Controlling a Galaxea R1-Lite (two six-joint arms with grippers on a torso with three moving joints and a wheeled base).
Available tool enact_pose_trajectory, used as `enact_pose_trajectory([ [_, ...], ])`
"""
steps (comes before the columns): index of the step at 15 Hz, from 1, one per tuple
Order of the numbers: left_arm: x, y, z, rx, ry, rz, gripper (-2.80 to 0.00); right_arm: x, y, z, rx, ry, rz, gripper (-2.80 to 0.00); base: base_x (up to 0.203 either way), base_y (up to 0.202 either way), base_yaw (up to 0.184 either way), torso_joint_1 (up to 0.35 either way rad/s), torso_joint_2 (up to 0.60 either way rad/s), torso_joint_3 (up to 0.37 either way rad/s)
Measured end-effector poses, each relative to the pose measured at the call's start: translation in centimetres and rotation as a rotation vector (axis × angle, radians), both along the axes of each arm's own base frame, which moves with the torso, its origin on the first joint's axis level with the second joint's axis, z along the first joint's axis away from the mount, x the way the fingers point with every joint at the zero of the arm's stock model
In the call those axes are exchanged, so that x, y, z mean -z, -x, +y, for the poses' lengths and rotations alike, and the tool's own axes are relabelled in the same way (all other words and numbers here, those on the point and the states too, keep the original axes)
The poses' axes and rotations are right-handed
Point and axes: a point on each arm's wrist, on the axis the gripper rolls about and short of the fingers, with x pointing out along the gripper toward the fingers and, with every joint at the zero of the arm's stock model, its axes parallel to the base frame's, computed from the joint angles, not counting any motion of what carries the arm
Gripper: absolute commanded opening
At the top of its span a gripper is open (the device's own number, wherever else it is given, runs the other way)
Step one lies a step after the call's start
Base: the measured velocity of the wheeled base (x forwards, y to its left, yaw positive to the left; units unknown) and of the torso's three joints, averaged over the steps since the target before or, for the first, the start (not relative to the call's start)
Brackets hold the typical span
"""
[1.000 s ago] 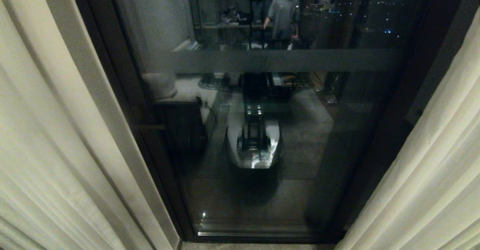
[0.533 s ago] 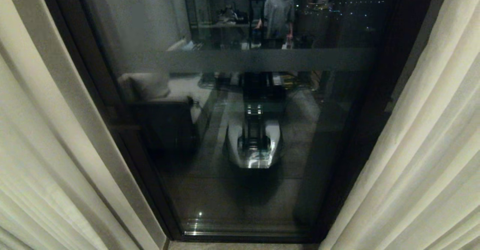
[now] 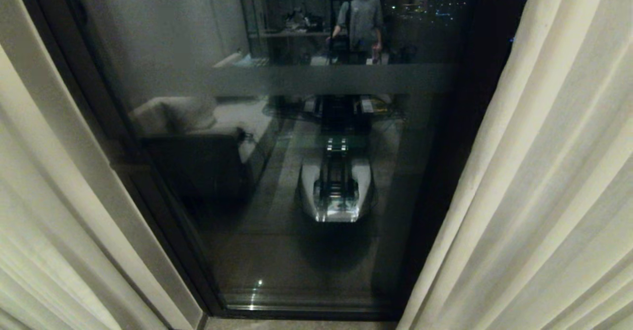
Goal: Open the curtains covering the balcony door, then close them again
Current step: Pull the inner curtains open on both sides
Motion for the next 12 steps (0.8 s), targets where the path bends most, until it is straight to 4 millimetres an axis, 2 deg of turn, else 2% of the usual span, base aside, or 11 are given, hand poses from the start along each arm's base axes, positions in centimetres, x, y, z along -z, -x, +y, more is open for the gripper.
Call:
enact_pose_trajectory([
  [12,0.01,0.0,0.01,-0.003,0.0,0.0,-2.8,0.0,0.0,0.0,0.0,0.0,0.0,-2.8,0.0,0.0,0.0,0.0,0.0,0.0],
])
